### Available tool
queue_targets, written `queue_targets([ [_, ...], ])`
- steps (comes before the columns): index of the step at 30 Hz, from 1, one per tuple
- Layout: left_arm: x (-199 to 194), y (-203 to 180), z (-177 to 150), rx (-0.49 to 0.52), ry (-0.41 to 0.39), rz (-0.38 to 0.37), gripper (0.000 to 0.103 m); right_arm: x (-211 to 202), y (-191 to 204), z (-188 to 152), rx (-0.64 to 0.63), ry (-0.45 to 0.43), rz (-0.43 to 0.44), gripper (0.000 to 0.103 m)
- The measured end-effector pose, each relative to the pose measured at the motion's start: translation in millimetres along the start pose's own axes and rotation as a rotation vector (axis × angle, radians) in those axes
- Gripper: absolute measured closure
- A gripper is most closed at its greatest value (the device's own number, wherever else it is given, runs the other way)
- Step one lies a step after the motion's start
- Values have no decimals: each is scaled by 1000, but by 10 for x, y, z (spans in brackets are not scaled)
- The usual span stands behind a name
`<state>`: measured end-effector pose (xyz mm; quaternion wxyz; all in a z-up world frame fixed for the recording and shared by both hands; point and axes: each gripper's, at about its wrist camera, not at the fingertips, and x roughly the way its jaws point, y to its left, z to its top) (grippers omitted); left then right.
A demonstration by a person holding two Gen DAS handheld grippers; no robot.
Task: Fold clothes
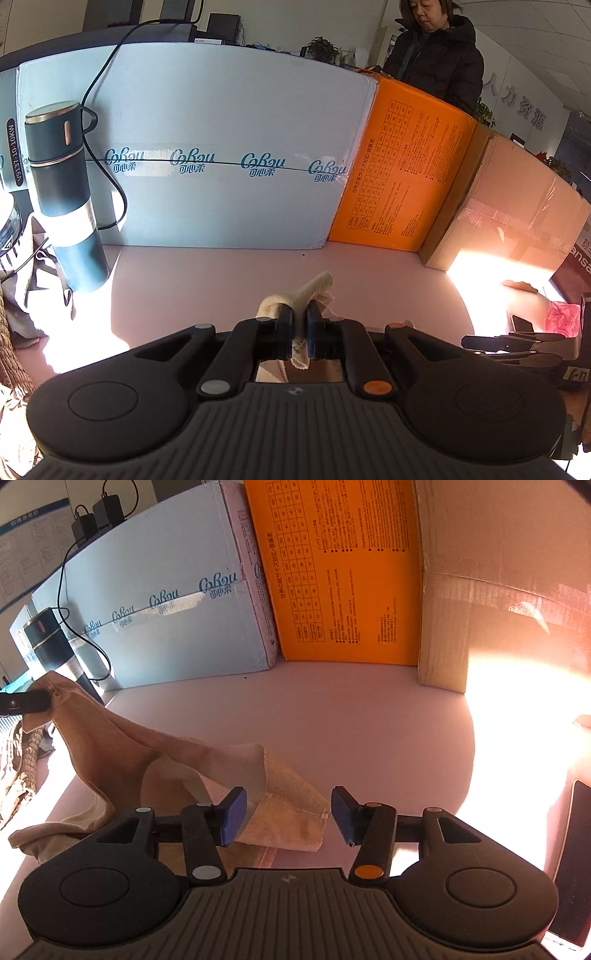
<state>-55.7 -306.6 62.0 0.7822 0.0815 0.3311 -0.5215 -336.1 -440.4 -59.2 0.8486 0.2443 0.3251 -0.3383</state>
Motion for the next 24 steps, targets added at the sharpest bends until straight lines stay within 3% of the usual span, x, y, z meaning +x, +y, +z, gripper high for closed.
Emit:
queue_targets([
  [5,-5,34,-44,4,7,10,96,356,61,-15,-33,43,-44,54],
  [7,2,61,-37,-6,2,16,96,433,66,-28,-66,48,-35,49],
  [10,-8,113,-5,-31,-18,23,96,472,28,-61,-77,42,10,50],
  [12,-25,132,13,-37,-29,23,96,425,-69,-66,-10,33,57,67],
  [13,-36,140,23,-37,-32,26,96,409,-106,-63,20,34,70,89],
  [14,-49,146,30,-35,-35,29,96,378,-132,-61,43,30,72,98],
  [24,-427,176,82,-17,-141,25,96,-576,-41,135,112,-258,153,98],
])
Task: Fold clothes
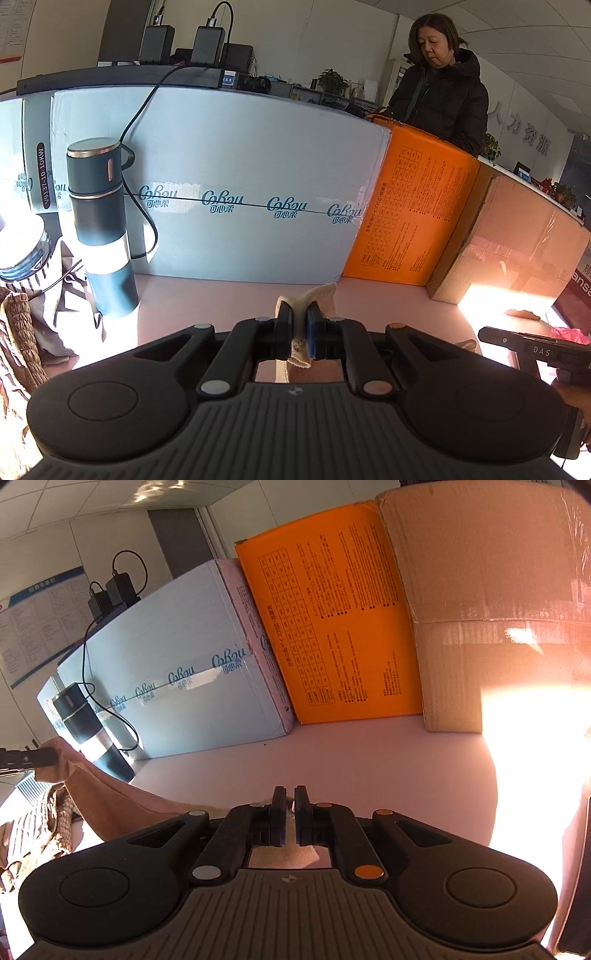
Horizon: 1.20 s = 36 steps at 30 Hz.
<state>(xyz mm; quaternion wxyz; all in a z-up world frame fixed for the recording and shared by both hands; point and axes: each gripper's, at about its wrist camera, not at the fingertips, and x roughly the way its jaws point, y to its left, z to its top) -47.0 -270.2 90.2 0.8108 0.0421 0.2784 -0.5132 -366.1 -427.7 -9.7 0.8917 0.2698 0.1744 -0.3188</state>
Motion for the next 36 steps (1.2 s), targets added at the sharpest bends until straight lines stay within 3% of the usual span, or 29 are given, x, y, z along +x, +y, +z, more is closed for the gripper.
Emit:
queue_targets([
  [3,-106,12,25,4,-16,-4,96,-231,109,141,-5,-80,24,98],
  [7,-152,21,-12,25,-9,3,96,-320,173,186,-63,-77,4,98],
  [9,-130,27,-64,29,13,12,96,-167,165,107,-107,17,-40,83],
  [10,-119,29,-93,30,24,16,96,-69,158,35,-132,70,-54,56],
  [11,-117,30,-114,29,30,16,96,13,155,-45,-161,106,-56,46],
  [14,-133,29,-146,35,37,14,96,250,156,-255,-231,205,-50,46],
  [18,-155,39,-145,40,36,20,96,469,112,-333,-217,233,-6,44],
  [22,-144,31,-126,55,47,36,96,689,3,-314,-240,278,54,32],
  [25,-124,3,-126,71,57,45,96,742,-170,-316,-219,298,127,33],
  [27,-96,-9,-127,72,65,50,96,772,-294,-320,-157,342,204,42],
  [30,-56,-27,-136,66,71,58,96,803,-369,-355,-125,386,272,65],
  [31,-45,-35,-140,65,71,64,96,804,-380,-354,-106,392,288,86],
  [32,-35,-42,-144,63,71,71,96,792,-379,-344,-88,391,303,96],
  [36,-66,-67,-166,55,53,82,96,680,-352,-290,37,378,430,97],
])
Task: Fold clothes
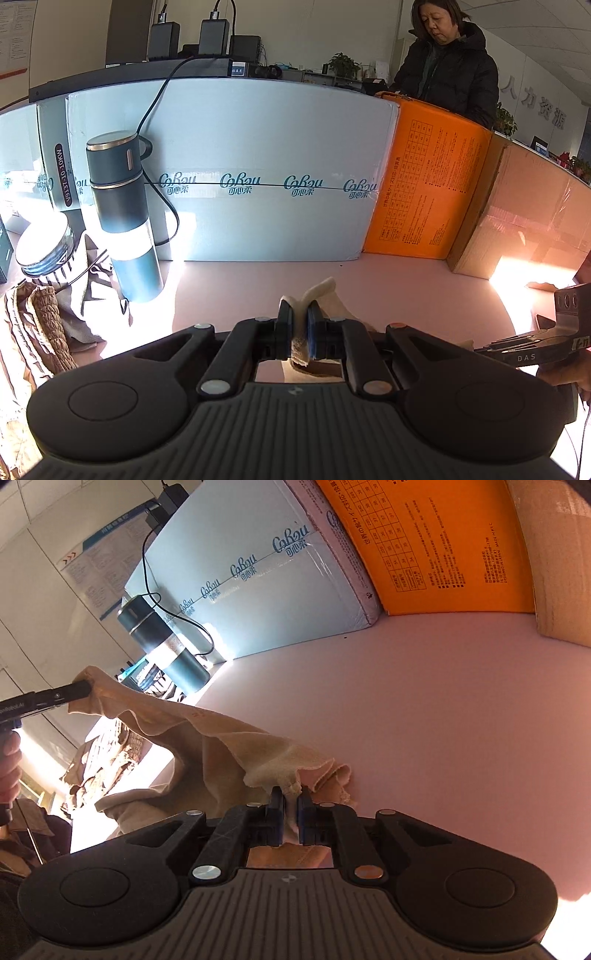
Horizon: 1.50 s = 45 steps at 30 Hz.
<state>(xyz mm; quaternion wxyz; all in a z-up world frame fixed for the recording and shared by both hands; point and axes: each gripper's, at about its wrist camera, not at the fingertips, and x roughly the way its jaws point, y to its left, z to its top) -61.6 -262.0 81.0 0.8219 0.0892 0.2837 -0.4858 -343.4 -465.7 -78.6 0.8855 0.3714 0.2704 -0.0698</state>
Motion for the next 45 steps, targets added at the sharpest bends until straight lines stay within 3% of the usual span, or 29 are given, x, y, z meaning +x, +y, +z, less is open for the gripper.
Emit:
queue_targets([
  [4,-164,-7,-2,-3,-66,3,96,-160,116,-33,134,-60,167,97],
  [8,-442,-19,34,12,-169,-2,96,-491,252,-81,278,-235,324,97],
  [12,-798,-54,129,29,-281,-12,96,-928,541,-14,297,-407,408,97],
  [22,-1931,-169,408,62,-643,-65,96,-2226,1660,319,7,-633,483,97],
  [31,-2667,-286,655,115,-828,-135,96,-2982,2216,293,-81,-805,561,97],
  [40,-3308,-505,980,231,-1036,-176,94,-3652,2715,556,-288,-941,609,97],
  [45,-3458,-558,1041,238,-1062,-214,94,-3804,2772,628,-339,-981,613,97],
])
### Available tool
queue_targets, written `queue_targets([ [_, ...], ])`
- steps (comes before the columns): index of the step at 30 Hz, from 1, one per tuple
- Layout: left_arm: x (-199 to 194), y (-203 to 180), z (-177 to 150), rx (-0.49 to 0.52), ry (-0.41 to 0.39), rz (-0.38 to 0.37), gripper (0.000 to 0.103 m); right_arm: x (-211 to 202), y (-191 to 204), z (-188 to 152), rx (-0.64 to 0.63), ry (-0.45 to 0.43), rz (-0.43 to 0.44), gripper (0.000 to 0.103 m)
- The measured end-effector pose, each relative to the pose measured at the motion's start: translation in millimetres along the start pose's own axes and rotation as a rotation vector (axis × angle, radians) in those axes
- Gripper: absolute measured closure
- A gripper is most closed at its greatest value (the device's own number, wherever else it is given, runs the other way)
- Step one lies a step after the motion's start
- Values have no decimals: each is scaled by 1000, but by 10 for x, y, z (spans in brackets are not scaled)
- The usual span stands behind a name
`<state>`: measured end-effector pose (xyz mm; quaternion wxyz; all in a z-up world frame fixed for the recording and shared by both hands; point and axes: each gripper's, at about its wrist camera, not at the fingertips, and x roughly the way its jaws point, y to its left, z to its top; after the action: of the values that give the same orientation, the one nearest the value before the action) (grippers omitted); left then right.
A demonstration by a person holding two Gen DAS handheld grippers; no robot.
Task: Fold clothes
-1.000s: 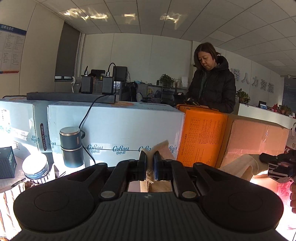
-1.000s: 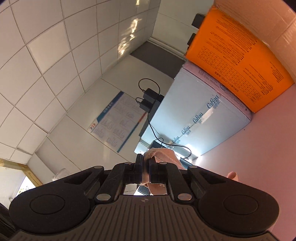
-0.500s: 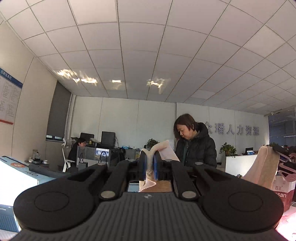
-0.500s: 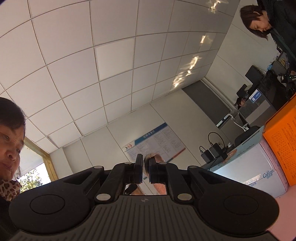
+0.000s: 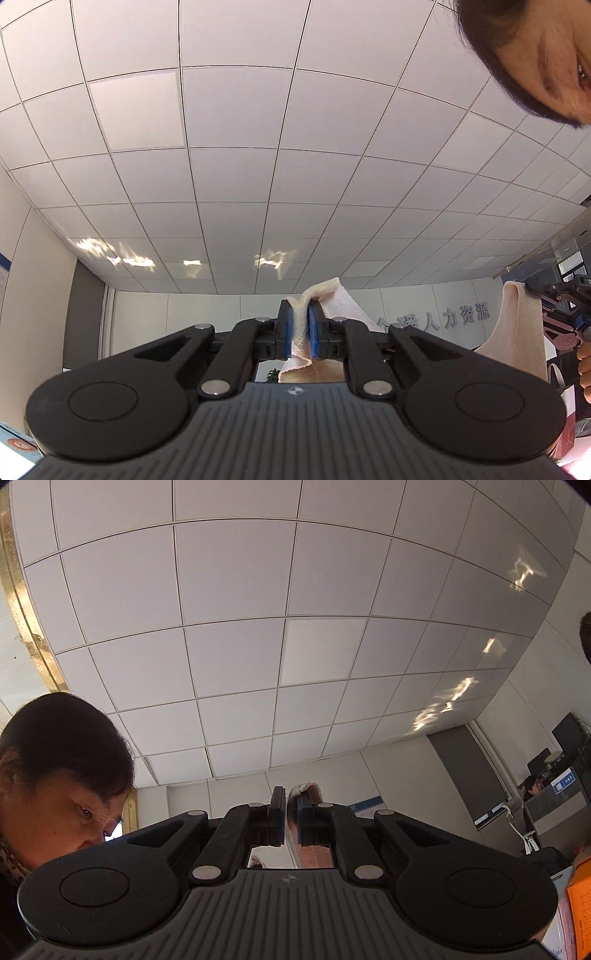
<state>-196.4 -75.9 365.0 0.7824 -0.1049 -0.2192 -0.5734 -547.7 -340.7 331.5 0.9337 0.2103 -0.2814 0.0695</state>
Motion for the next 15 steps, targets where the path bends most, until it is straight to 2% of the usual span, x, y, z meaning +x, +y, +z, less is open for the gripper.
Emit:
queue_targets([
  [3,44,-29,-75,-9,27,0,94,-63,-79,-8,13,1,-18,97],
  [7,153,-1,-311,-55,119,29,94,-180,-299,-130,63,0,-82,97],
  [11,403,100,-705,-115,268,68,93,-345,-627,-352,123,15,-175,97],
  [15,804,242,-1340,-161,437,79,93,-481,-1089,-642,195,45,-283,97],
])
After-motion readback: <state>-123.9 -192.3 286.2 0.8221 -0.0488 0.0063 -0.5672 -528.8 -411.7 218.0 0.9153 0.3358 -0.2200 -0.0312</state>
